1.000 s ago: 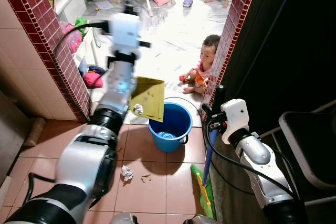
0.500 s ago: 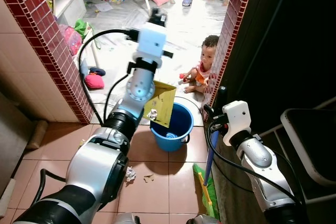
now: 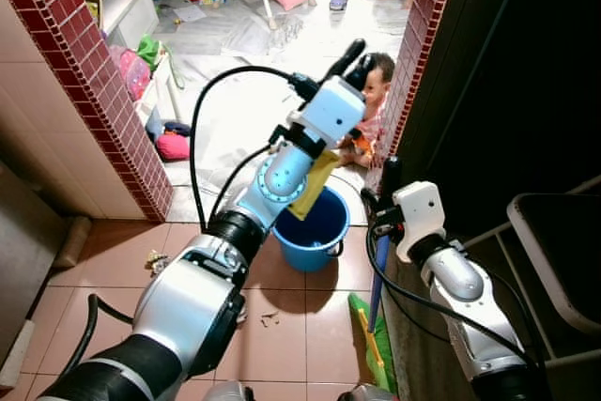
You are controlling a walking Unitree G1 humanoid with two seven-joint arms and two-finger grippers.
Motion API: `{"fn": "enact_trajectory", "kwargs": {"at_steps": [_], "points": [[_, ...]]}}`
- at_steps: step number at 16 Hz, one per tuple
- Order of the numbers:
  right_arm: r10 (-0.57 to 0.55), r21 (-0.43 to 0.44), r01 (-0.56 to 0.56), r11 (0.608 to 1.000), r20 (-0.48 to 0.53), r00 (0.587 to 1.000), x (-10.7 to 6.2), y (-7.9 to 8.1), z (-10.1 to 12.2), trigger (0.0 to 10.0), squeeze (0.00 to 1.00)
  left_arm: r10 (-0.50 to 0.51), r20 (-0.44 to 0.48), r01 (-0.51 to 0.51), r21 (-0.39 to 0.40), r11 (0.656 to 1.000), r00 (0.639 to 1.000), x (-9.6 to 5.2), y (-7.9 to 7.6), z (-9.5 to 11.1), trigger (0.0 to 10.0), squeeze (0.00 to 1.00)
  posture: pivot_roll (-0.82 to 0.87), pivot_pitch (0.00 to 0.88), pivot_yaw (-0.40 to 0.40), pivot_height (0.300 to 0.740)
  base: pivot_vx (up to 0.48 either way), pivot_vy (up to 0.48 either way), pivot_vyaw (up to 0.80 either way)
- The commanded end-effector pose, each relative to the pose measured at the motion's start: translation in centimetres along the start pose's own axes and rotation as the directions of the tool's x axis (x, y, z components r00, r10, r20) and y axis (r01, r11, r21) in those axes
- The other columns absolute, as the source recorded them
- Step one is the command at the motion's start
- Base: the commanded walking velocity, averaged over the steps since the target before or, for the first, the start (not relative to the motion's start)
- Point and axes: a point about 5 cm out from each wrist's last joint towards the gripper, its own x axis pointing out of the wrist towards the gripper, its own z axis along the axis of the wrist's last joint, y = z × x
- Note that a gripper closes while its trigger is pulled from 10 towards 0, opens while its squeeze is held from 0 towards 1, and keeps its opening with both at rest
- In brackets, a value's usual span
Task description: Sweep floor
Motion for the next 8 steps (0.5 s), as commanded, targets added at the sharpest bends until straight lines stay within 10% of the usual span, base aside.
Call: {"fn": "enact_trajectory", "kwargs": {"at_steps": [1, 8], "points": [[-0.007, -0.095, 0.010, 0.995, 0.028, 1.000, -0.1, -0.6, 0.9, 10.0, 0.00, -0.061, 0.079, 0.058, 0.035, 0.998, 0.995, 0.3, -0.3, 1.0, 10.0, 0.00, -0.18, 0.000, 0.051, 0.740, 0.000, 0.000, 0.00], [0.010, -0.113, -0.006, 0.994, 0.031, 0.999, 0.1, -0.4, 0.8, 10.0, 0.00, -0.259, 0.087, 0.259, 0.009, 0.966, 0.962, -1.8, -3.4, 0.4, 10.0, 0.00, -0.17, 0.000, 0.049, 0.740, 0.000, 0.000, 0.00]]}}
